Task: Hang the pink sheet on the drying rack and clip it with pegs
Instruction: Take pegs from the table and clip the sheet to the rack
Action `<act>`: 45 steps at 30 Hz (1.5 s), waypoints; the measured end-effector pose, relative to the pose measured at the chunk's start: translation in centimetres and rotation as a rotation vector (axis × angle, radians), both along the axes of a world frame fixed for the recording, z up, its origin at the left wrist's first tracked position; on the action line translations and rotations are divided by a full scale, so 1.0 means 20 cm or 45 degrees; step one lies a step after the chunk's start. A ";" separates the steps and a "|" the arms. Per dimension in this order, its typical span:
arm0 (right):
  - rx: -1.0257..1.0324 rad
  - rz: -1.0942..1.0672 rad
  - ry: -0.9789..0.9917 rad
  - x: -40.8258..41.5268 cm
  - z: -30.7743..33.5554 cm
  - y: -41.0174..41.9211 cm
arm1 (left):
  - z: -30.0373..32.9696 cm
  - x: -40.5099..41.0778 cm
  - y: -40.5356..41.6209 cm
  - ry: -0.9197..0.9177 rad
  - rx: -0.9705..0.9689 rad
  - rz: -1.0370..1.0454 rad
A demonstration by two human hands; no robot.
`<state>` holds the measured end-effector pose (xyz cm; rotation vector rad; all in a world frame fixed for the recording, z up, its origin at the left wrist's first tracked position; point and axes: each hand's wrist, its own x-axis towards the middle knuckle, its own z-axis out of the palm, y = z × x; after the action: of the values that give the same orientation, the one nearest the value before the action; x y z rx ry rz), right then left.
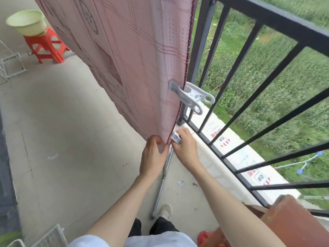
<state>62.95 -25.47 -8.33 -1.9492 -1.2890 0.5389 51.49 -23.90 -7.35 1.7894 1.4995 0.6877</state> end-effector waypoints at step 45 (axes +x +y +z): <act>-0.058 -0.281 0.106 0.21 -0.18 0.00 | -0.12 -0.25 -0.04 0.132 0.078 0.010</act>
<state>67.07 -25.57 -11.90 -2.0528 -1.0023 0.5364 46.48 -24.76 -9.72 1.8914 1.5696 0.6605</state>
